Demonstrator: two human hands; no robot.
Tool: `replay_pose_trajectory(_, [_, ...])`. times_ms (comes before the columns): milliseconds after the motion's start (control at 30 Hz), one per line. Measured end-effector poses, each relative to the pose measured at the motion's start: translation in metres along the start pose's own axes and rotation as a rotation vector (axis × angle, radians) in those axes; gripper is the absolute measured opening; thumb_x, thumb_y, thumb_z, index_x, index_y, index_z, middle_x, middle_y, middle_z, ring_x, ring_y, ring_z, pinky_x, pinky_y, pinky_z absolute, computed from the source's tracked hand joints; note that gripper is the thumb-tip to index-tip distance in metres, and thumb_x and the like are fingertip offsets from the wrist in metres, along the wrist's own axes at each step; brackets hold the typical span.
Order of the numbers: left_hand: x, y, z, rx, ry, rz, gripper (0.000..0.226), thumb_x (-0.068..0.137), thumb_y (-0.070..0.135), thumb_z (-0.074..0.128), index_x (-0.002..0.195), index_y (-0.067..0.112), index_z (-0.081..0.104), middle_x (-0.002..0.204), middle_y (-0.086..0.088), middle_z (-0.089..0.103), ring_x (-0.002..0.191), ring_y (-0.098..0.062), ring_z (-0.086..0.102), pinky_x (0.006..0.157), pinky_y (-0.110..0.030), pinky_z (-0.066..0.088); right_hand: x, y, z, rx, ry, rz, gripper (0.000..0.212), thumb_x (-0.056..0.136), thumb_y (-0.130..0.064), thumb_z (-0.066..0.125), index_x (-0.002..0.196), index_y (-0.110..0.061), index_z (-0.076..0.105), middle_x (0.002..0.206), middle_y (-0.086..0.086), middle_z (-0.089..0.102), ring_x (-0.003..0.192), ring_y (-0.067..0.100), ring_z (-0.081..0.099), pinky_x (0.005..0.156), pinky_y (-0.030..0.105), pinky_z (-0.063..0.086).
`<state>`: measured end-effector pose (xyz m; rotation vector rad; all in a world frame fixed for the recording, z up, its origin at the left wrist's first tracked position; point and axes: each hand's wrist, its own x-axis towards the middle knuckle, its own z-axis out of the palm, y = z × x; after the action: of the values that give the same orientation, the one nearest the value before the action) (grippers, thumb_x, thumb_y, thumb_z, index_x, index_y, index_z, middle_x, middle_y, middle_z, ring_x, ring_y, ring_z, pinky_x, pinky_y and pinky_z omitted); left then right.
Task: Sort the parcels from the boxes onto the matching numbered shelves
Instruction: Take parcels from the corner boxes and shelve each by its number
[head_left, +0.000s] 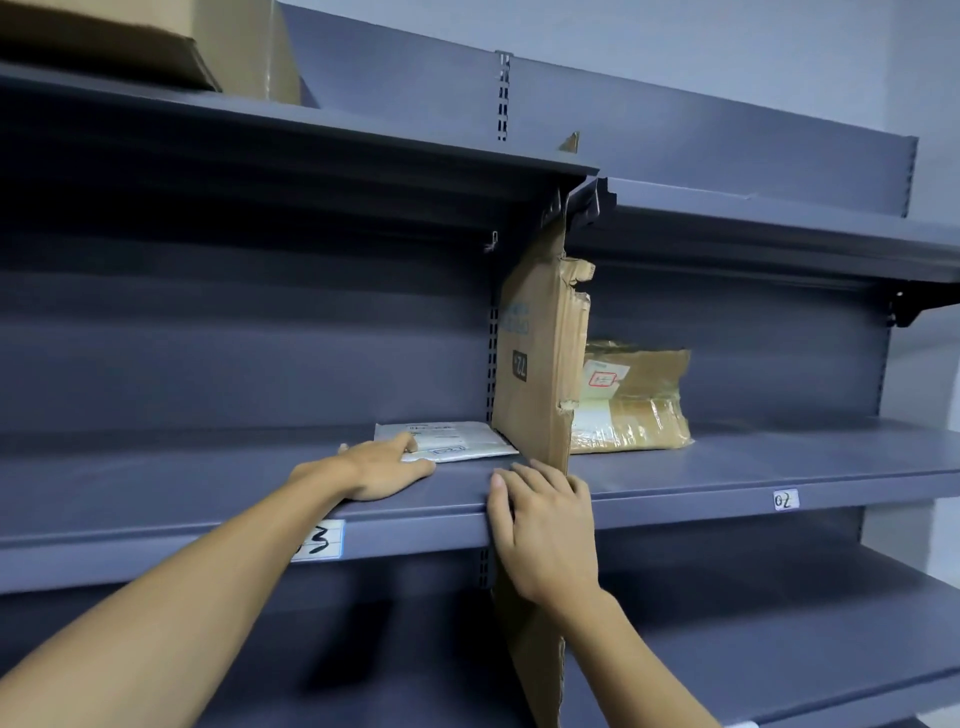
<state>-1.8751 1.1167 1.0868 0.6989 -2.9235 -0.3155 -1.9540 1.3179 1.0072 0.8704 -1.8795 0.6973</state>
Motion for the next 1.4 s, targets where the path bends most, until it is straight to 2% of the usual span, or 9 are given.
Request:
replay_pose_trajectory(133, [0.004,0.002,0.000,-0.011,0.004,0.012,0.056,0.098,0.062,0.033,0.143,0.031,0.039,0.155,-0.001,0.035,0.145,-0.026,0.030,0.120,-0.053,0.011,-0.002,0.001,0.001,0.009,0.031,-0.014,0.038,0.099,-0.034,0.038,0.089,-0.023,0.073,0.090,-0.008,0.072,0.103,0.020,0.064,0.089,0.036,0.037])
replay_pose_trajectory(233, [0.001,0.003,0.001,0.015,0.064,0.031,0.057,0.098,0.063,0.035,0.144,0.032,0.044,0.151,-0.005,0.032,0.145,-0.028,0.026,0.118,-0.054,0.018,-0.002,0.000,0.002,0.005,0.030,-0.016,0.039,0.099,-0.034,0.037,0.088,-0.023,0.072,0.088,-0.009,0.071,0.099,0.020,0.063,0.089,0.035,0.036])
replay_pose_trajectory(367, [-0.013,0.006,0.000,0.087,0.261,0.128,0.056,0.100,0.059,0.034,0.148,0.031,0.041,0.147,-0.005,0.046,0.138,-0.025,0.040,0.113,-0.047,0.029,0.000,0.001,-0.003,-0.030,-0.043,-0.005,0.045,0.101,-0.036,0.030,0.090,-0.023,0.071,0.091,-0.008,0.070,0.093,0.022,0.060,0.087,0.036,0.038])
replay_pose_trajectory(500, [-0.044,0.014,0.002,0.088,0.379,0.284,0.052,0.102,0.057,0.032,0.143,0.029,0.046,0.142,0.001,0.051,0.130,-0.022,0.048,0.106,-0.039,0.034,0.005,-0.005,-0.024,-0.008,-0.306,0.016,0.069,0.096,-0.050,0.006,0.120,-0.024,0.065,0.124,-0.004,0.065,0.118,0.023,0.051,0.102,0.040,0.034])
replay_pose_trajectory(633, [-0.076,0.023,0.019,0.137,0.417,0.499,0.068,0.094,0.066,0.023,0.146,0.028,0.044,0.149,0.006,0.046,0.137,-0.016,0.040,0.115,-0.034,0.024,-0.014,-0.007,-0.052,-0.018,-0.463,0.016,0.083,0.093,-0.067,-0.003,0.154,-0.026,0.035,0.162,0.004,0.031,0.150,0.023,0.022,0.122,0.045,0.015])
replay_pose_trajectory(700, [-0.089,0.031,0.032,0.164,0.441,0.629,0.079,0.086,0.068,0.014,0.149,0.028,0.042,0.154,0.005,0.041,0.145,-0.015,0.030,0.123,-0.036,0.010,-0.034,-0.004,-0.069,-0.052,-0.530,0.014,0.085,0.089,-0.071,-0.005,0.159,-0.030,0.020,0.167,0.003,0.014,0.155,0.020,0.006,0.124,0.045,0.007])
replay_pose_trajectory(800, [-0.102,0.051,0.060,0.132,0.487,0.822,0.070,0.092,0.061,0.022,0.149,0.027,0.044,0.157,0.003,0.038,0.151,-0.014,0.020,0.125,-0.043,0.004,-0.064,0.011,-0.101,-0.142,-0.566,0.077,0.084,0.088,-0.070,-0.002,0.160,-0.031,0.014,0.168,0.004,0.011,0.155,0.021,0.003,0.123,0.046,0.007])
replay_pose_trajectory(967, [-0.123,0.111,0.123,0.072,0.414,0.989,0.069,0.091,0.059,0.028,0.151,0.026,0.040,0.159,0.001,0.035,0.152,-0.016,0.018,0.125,-0.042,0.005,-0.126,0.050,-0.171,-0.317,-0.653,0.250,0.062,0.105,-0.054,0.028,0.161,-0.029,0.012,0.168,0.005,0.006,0.155,0.020,-0.003,0.124,0.047,0.001])
replay_pose_trajectory(1400, [-0.204,0.317,0.264,0.024,0.126,1.239,0.090,0.081,0.069,0.006,0.160,0.027,0.009,0.167,0.005,0.002,0.154,-0.014,-0.005,0.124,-0.043,-0.006,-0.288,0.161,-0.353,-0.585,-0.690,0.669,0.067,0.103,-0.058,0.031,0.160,-0.029,0.013,0.168,0.008,0.005,0.155,0.026,-0.004,0.122,0.055,0.000])
